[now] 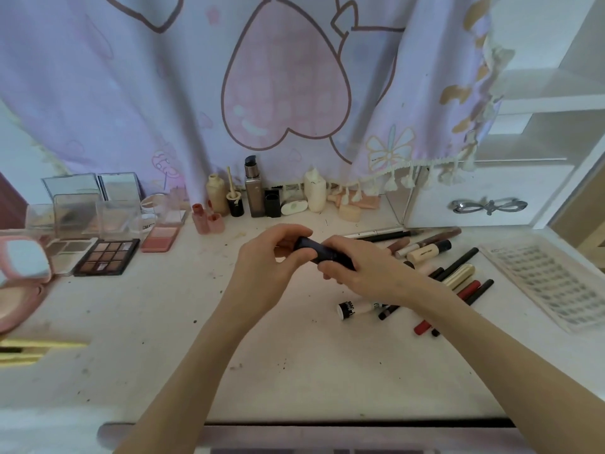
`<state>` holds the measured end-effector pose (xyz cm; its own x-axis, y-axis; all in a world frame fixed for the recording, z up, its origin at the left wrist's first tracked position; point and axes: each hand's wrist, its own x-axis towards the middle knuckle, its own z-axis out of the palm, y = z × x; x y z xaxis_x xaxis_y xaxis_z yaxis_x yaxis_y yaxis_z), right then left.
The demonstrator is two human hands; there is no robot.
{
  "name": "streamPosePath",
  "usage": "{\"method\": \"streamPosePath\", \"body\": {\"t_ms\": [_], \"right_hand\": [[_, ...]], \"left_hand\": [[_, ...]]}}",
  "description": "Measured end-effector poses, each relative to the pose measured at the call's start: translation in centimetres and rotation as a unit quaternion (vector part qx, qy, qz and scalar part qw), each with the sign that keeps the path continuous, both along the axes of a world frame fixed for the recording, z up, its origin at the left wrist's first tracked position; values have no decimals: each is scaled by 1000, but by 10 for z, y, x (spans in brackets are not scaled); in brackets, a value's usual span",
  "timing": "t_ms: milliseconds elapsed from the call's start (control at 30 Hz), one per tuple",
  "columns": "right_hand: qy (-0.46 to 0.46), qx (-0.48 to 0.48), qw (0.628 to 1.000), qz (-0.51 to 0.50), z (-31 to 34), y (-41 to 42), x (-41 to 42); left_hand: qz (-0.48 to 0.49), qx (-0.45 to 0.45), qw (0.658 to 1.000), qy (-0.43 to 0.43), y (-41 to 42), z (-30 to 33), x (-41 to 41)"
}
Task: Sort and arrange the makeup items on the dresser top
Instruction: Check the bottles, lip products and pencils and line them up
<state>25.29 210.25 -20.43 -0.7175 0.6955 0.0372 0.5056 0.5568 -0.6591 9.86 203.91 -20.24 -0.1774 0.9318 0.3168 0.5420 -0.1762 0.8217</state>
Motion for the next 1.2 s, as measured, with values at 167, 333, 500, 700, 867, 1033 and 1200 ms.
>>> {"method": "streamPosePath", "body": {"t_ms": [167, 333, 500, 700, 867, 1033, 1200], "right_hand": [[-3, 57, 998, 1, -6, -4, -9], [-2, 63, 998, -4, -3, -2, -18], [9, 31, 999, -17, -1, 3, -21], [35, 46, 998, -13, 3, 7, -25], [17, 55, 998, 1, 6, 8, -32], [8, 12, 999, -38, 5, 12, -32], [52, -79, 993, -70, -7, 18, -37]], "left_hand": [[-3, -1, 1000, -28, -1, 4, -9], [-18, -4, 998, -53, -4, 8, -22], [-2, -4, 999, -50, -9, 4, -36], [-25, -45, 985, 163, -9, 2, -45], [-31, -68, 964, 254, -6, -3, -45], [31, -65, 984, 163, -6, -17, -49], [164, -35, 985, 32, -3, -30, -66]]}}
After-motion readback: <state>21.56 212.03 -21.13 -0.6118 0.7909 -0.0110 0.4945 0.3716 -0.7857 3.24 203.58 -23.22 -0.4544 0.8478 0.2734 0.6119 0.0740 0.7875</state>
